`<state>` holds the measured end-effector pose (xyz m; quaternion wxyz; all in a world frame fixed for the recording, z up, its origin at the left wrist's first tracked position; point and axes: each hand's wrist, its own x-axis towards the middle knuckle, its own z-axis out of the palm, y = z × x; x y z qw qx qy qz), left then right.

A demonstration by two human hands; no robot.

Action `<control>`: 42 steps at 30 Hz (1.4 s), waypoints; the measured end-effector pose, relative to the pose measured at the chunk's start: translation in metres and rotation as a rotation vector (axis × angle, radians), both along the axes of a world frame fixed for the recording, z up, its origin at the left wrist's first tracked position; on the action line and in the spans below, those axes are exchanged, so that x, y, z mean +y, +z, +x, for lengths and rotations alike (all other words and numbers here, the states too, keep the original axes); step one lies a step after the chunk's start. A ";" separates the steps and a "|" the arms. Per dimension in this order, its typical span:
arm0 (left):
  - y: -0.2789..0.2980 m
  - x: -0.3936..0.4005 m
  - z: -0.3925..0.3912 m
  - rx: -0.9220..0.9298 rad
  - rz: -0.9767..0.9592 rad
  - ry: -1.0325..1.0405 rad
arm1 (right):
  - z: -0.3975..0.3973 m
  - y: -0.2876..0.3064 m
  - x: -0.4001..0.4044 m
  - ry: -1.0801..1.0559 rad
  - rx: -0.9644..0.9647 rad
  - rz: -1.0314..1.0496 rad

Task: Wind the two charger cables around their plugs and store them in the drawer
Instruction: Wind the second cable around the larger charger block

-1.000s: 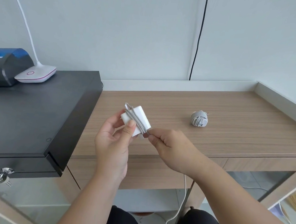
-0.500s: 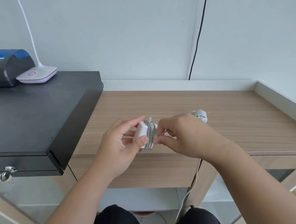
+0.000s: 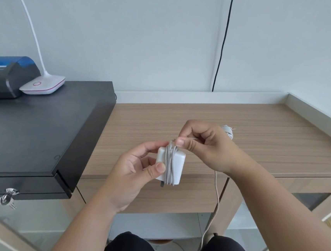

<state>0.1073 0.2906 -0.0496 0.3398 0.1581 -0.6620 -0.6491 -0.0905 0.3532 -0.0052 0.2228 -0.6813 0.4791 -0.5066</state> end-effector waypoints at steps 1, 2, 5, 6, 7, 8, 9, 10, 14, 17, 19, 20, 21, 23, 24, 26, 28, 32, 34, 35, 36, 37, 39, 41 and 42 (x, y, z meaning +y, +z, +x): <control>-0.001 0.001 -0.001 0.015 0.015 0.000 | 0.001 -0.003 -0.001 0.011 -0.029 0.000; -0.002 0.001 -0.002 0.027 0.031 0.004 | 0.002 -0.006 -0.002 0.025 -0.068 0.001; -0.004 0.002 -0.004 0.053 0.076 0.009 | 0.008 -0.014 -0.004 0.019 -0.169 -0.014; -0.004 0.002 -0.003 0.062 0.089 0.011 | 0.009 -0.016 -0.004 0.003 -0.191 -0.024; -0.004 0.002 -0.003 0.071 0.100 0.013 | 0.011 -0.018 -0.004 -0.012 -0.213 -0.033; -0.004 0.003 -0.003 0.078 0.109 0.016 | 0.012 -0.019 -0.004 -0.026 -0.236 -0.035; -0.005 0.003 -0.003 0.083 0.115 0.017 | 0.014 -0.019 -0.004 -0.036 -0.251 -0.033; -0.005 0.003 -0.003 0.089 0.120 0.017 | 0.016 -0.018 -0.004 -0.046 -0.263 -0.022; -0.009 0.004 -0.003 0.138 0.175 -0.006 | 0.020 -0.009 -0.002 0.007 -0.396 0.146; -0.010 0.003 -0.001 0.111 0.136 -0.003 | 0.017 -0.003 0.001 0.005 -0.377 0.238; -0.009 0.001 0.001 0.073 0.080 0.014 | 0.016 -0.001 0.002 -0.030 -0.349 0.240; -0.009 0.000 0.001 0.059 0.067 0.015 | 0.016 -0.002 0.003 -0.045 -0.345 0.232; -0.008 0.000 0.002 0.054 0.062 0.014 | 0.016 -0.002 0.004 -0.053 -0.349 0.222; -0.008 0.000 0.002 0.061 0.063 0.009 | 0.017 -0.003 0.003 -0.062 -0.371 0.211; -0.009 0.001 0.001 0.074 0.073 0.001 | 0.017 -0.004 0.003 -0.061 -0.389 0.220; -0.009 0.002 0.001 0.125 0.129 -0.032 | 0.018 -0.007 0.002 -0.040 -0.457 0.258; -0.010 0.004 0.001 0.199 0.217 -0.084 | 0.017 -0.012 0.001 -0.004 -0.573 0.295; -0.009 0.008 -0.006 0.399 0.442 -0.087 | 0.028 -0.027 0.001 -0.017 -0.681 0.328; -0.008 0.010 -0.014 0.444 0.508 0.006 | 0.038 -0.034 0.004 -0.119 -0.580 0.269; -0.008 0.010 -0.019 0.443 0.522 0.063 | 0.042 -0.037 0.005 -0.200 -0.487 0.219; -0.007 0.010 -0.023 0.434 0.523 0.107 | 0.044 -0.040 0.005 -0.276 -0.394 0.170; -0.007 0.011 -0.027 0.415 0.507 0.133 | 0.045 -0.041 0.005 -0.332 -0.315 0.131; -0.007 0.012 -0.032 0.333 0.442 0.174 | 0.043 -0.044 0.004 -0.408 -0.184 0.100; -0.006 0.013 -0.034 0.205 0.374 0.229 | 0.040 -0.046 0.004 -0.485 -0.041 0.093; -0.006 0.013 -0.035 0.143 0.353 0.254 | 0.039 -0.047 0.005 -0.520 0.035 0.076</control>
